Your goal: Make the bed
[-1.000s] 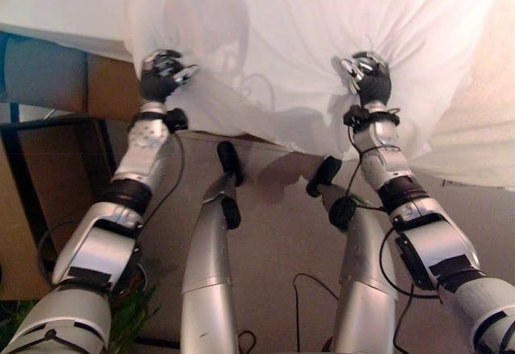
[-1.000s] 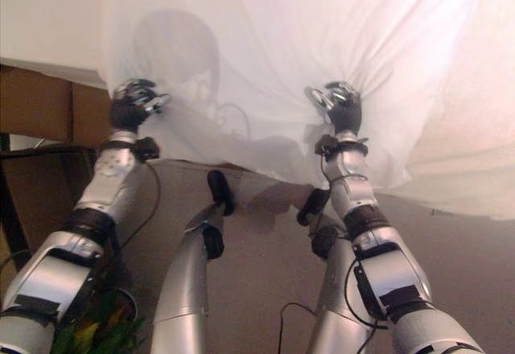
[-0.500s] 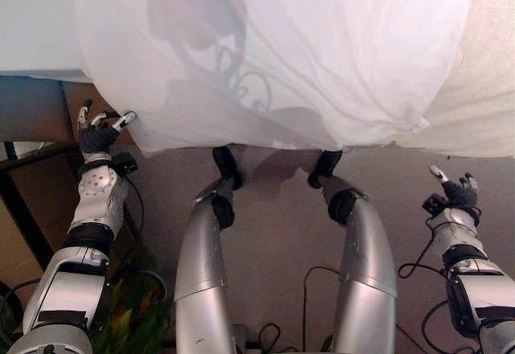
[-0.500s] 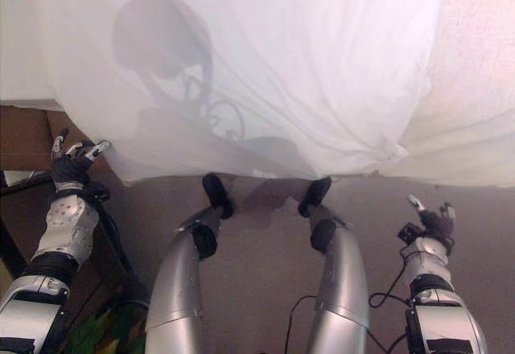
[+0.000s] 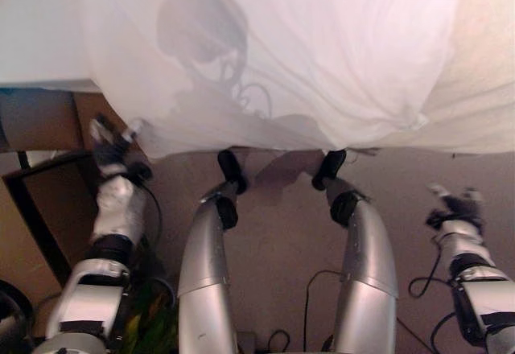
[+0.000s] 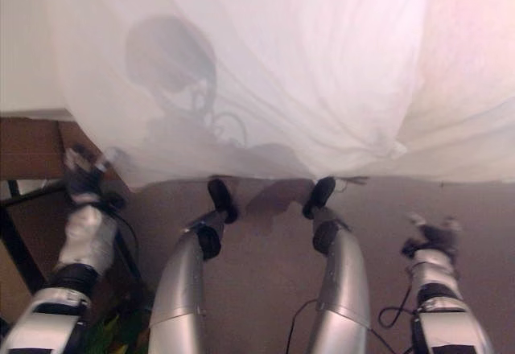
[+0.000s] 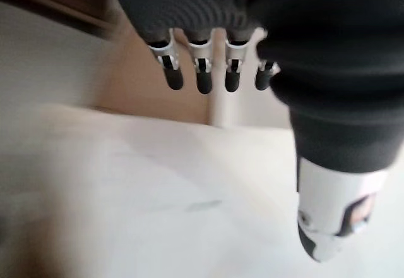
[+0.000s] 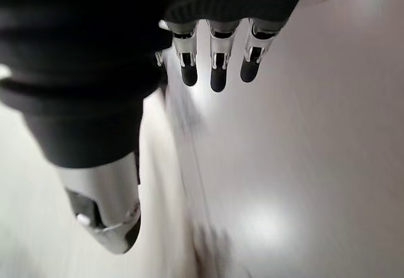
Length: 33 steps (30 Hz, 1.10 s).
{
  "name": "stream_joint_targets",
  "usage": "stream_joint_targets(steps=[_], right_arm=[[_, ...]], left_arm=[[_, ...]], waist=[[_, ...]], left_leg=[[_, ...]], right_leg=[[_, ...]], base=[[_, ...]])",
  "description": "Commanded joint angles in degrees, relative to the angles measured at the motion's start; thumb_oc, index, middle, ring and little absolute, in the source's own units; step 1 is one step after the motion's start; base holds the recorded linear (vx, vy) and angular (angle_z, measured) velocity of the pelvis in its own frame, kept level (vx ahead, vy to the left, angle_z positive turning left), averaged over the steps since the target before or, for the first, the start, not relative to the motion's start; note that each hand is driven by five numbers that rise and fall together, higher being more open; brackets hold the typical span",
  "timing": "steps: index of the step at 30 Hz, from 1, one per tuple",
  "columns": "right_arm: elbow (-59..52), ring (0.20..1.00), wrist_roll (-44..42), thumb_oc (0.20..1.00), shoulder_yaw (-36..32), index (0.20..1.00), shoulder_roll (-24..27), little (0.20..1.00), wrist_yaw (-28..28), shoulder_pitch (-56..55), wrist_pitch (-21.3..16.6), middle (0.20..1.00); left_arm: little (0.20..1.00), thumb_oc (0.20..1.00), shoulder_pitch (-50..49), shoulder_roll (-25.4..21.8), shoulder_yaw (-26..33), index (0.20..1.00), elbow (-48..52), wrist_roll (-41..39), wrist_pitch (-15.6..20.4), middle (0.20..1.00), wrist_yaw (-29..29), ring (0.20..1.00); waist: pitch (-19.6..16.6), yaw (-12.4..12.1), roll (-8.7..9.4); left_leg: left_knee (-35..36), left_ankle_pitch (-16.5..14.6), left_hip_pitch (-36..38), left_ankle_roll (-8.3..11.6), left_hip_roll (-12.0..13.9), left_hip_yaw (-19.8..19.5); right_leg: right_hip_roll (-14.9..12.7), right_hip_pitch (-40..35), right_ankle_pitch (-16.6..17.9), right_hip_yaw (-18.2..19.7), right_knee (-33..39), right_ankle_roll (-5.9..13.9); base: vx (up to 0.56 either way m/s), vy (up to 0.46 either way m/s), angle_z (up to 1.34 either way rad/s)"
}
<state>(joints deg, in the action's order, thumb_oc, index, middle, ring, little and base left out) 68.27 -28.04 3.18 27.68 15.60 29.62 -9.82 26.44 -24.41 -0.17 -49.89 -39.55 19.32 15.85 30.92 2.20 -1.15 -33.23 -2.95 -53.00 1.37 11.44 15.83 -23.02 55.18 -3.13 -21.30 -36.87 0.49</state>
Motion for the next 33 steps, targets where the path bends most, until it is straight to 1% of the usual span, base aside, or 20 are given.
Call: stream_joint_targets(steps=[1,2,3,4,5,6,7,8,9,10,11,12,13,14,15,16,18,19,23,33], right_arm=[[-0.74,1.000,4.79,1.000,1.11,1.000,-0.62,1.000,-3.72,-6.48,0.48,1.000],[-1.05,1.000,5.30,1.000,1.27,1.000,-2.09,1.000,-4.87,-7.71,0.51,1.000],[-1.11,1.000,5.31,1.000,1.28,1.000,-2.12,1.000,-4.86,-7.78,0.52,1.000],[-1.91,1.000,7.44,1.000,1.89,1.000,-4.62,1.000,-6.00,-10.35,0.52,1.000],[-0.48,1.000,9.66,1.000,1.79,1.000,-6.54,1.000,-7.44,-13.43,1.09,1.000],[-0.54,1.000,9.69,1.000,1.80,1.000,-6.57,1.000,-7.44,-13.69,1.08,1.000],[2.01,1.000,12.40,1.000,1.76,1.000,-8.00,1.000,-8.05,-15.43,1.80,1.000],[2.01,1.000,12.43,1.000,1.79,1.000,-8.03,1.000,-8.04,-15.54,1.78,1.000],[3.52,1.000,13.88,1.000,1.28,1.000,-9.29,1.000,-8.76,-18.05,2.46,1.000],[3.52,1.000,13.90,1.000,1.36,1.000,-9.31,1.000,-8.76,-18.19,2.47,1.000],[4.53,1.000,15.28,1.000,1.45,1.000,-10.00,1.000,-9.07,-19.08,3.08,1.000],[4.53,1.000,15.28,1.000,1.45,1.000,-10.00,1.000,-9.07,-19.08,3.08,1.000],[6.69,1.000,16.87,1.000,1.00,1.000,-10.74,1.000,-9.65,-20.95,4.12,1.000],[7.42,1.000,16.80,1.000,0.28,1.000,-10.95,1.000,-10.08,-22.06,4.24,1.000],[7.80,1.000,17.26,1.000,-0.08,1.000,-11.27,1.000,-10.35,-22.95,4.65,1.000],[8.11,1.000,17.84,1.000,-0.20,1.000,-11.86,1.000,-10.47,-24.07,4.78,1.000],[8.09,1.000,17.85,1.000,-0.19,1.000,-11.87,1.000,-10.47,-24.11,4.78,1.000],[9.07,1.000,18.40,1.000,0.09,1.000,-12.40,1.000,-11.07,-24.74,5.23,1.000],[10.28,1.000,20.62,1.000,0.97,1.000,-12.74,1.000,-11.03,-25.14,5.84,1.000],[10.25,1.000,20.68,1.000,1.11,1.000,-13.40,1.000,-10.80,-25.32,5.92,1.000]], left_arm=[[1.000,1.000,-7.18,-0.52,2.99,1.000,-10.21,5.75,-1.98,1.000,-3.85,1.000],[1.000,1.000,-9.09,0.49,3.06,1.000,-13.15,8.74,-3.02,1.000,-4.61,1.000],[1.000,1.000,-9.15,0.47,3.07,1.000,-13.14,8.76,-3.00,1.000,-4.61,1.000],[1.000,1.000,-13.30,2.56,3.18,1.000,-15.95,12.56,-4.29,1.000,-6.52,1.000],[1.000,1.000,-17.28,4.33,3.52,1.000,-18.33,15.79,-5.03,1.000,-7.40,1.000],[1.000,1.000,-17.54,4.32,3.46,1.000,-18.25,15.82,-5.03,1.000,-7.42,1.000],[1.000,1.000,-19.82,5.71,5.01,1.000,-20.69,17.20,-5.81,1.000,-8.41,1.000],[1.000,1.000,-19.93,5.69,5.00,1.000,-20.69,17.21,-5.79,1.000,-8.43,1.000],[1.000,1.000,-22.66,6.55,5.75,1.000,-20.97,17.89,-6.24,1.000,-10.20,1.000],[1.000,1.000,-22.82,6.54,5.75,1.000,-20.96,17.89,-6.26,1.000,-10.19,1.000],[1.000,1.000,-23.80,6.72,6.47,1.000,-21.65,18.47,-6.39,1.000,-10.77,1.000],[1.000,1.000,-23.81,6.72,6.47,1.000,-21.64,18.47,-6.40,1.000,-10.77,1.000],[1.000,1.000,-25.56,7.68,5.92,1.000,-20.68,19.37,-6.25,1.000,-12.27,1.000],[1.000,1.000,-26.47,7.83,6.55,1.000,-21.23,19.46,-6.63,1.000,-12.73,1.000],[1.000,1.000,-27.14,8.07,7.15,1.000,-21.27,18.93,-6.79,1.000,-13.30,1.000],[1.000,1.000,-28.14,8.22,6.89,1.000,-22.23,21.12,-7.05,1.000,-13.87,1.000],[1.000,1.000,-28.17,8.22,6.89,1.000,-22.23,21.13,-7.04,1.000,-13.86,1.000],[1.000,1.000,-28.23,8.46,5.71,1.000,-22.57,23.97,-7.24,1.000,-13.87,1.000],[1.000,1.000,-29.25,8.30,4.26,1.000,-23.04,27.70,-7.52,1.000,-14.15,1.000],[1.000,1.000,-30.31,7.89,3.14,1.000,-23.86,33.14,-7.17,1.000,-12.99,1.000]], waist=[[-1.12,-0.04,1.84],[-1.12,-0.36,2.47],[-1.12,-0.32,2.49],[-1.87,-1.52,3.29],[-5.74,-2.86,3.46],[-5.60,-2.85,3.40],[-9.40,-4.07,3.15],[-9.26,-4.01,3.11],[-13.95,-4.95,3.53],[-14.02,-4.99,3.35],[-15.68,-5.44,3.51],[-15.65,-5.43,3.51],[-19.71,-6.26,3.33],[-21.42,-6.51,3.23],[-22.80,-6.70,3.15],[-25.34,-6.93,3.09],[-25.32,-6.94,3.09],[-26.86,-7.17,3.04],[-28.80,-7.56,3.09],[-29.67,-8.48,3.53]], left_leg=[[4.09,-1.22,11.48,2.13,-1.75,-1.77],[5.58,-1.11,15.93,2.25,-1.66,-2.08],[5.93,-0.78,16.07,2.21,-1.72,-2.07],[9.79,0.21,25.08,2.39,-1.90,-2.68],[13.31,1.00,31.09,2.92,-1.99,-3.24],[13.68,1.14,31.65,2.99,-1.98,-3.31],[17.39,2.25,36.97,3.93,-2.23,-3.80],[17.68,2.38,37.38,3.99,-2.21,-3.87],[22.37,4.93,41.80,3.95,-2.45,-3.65],[22.47,3.91,42.59,4.58,-2.26,-4.26],[24.53,5.47,44.29,4.29,-2.57,-3.69],[24.56,5.49,44.33,4.29,-2.57,-3.70],[27.60,6.30,47.74,4.85,-2.63,-3.72],[28.90,6.44,49.34,4.91,-2.77,-3.66],[29.81,6.58,50.39,5.07,-2.79,-3.53],[31.43,6.80,52.15,5.16,-3.11,-3.71],[31.52,6.84,52.25,5.16,-3.11,-3.70],[32.64,6.98,53.50,5.15,-3.47,-3.95],[33.77,7.02,54.79,5.04,-4.08,-4.31],[34.32,6.33,56.35,4.40,-5.39,-5.39]], right_leg=[[0.31,-10.00,5.77,-0.05,8.40,9.72],[1.28,-14.57,5.53,-0.32,9.65,9.66],[1.34,-14.78,5.80,-0.45,10.06,9.56],[2.96,-24.70,5.77,-1.81,13.85,9.37],[4.30,-31.74,4.82,-3.69,16.63,9.31],[4.44,-32.38,4.90,-3.88,16.99,9.31],[6.11,-39.19,4.40,-5.88,20.41,9.30],[6.23,-39.68,4.50,-6.04,20.74,9.30],[7.50,-45.09,5.86,-8.25,25.68,8.97],[7.84,-45.64,5.00,-7.53,25.43,9.74],[8.21,-47.77,6.25,-8.72,27.80,9.23],[8.21,-47.82,6.26,-8.73,27.82,9.23],[9.38,-52.19,6.61,-9.78,31.45,9.64],[9.89,-53.91,6.74,-10.17,32.77,9.82],[10.27,-55.29,6.76,-10.42,33.98,9.97],[10.85,-57.14,6.73,-10.49,35.31,9.99],[10.87,-57.22,6.75,-10.49,35.37,10.00],[11.25,-58.54,6.78,-10.27,36.40,9.89],[11.57,-59.91,6.92,-9.88,37.53,9.87],[11.27,-61.69,7.48,-8.88,38.18,10.08]], base=[[0.10,-0.132,-0.05],[0.04,-0.031,0.00],[0.15,-0.099,0.07],[0.27,-0.143,0.15],[0.28,-0.145,0.12],[0.32,-0.131,0.19],[0.15,-0.061,0.24],[0.25,-0.074,0.38],[0.18,-0.027,0.36],[0.15,-0.019,0.26],[0.05,-0.002,0.08],[0.09,0.003,0.06],[0.17,0.011,0.09],[0.19,0.027,0.15],[0.14,0.058,0.10],[0.08,0.045,0.07],[0.04,0.028,0.13],[0.03,0.040,0.09],[0.02,0.020,0.00],[0.02,0.007,0.01]])
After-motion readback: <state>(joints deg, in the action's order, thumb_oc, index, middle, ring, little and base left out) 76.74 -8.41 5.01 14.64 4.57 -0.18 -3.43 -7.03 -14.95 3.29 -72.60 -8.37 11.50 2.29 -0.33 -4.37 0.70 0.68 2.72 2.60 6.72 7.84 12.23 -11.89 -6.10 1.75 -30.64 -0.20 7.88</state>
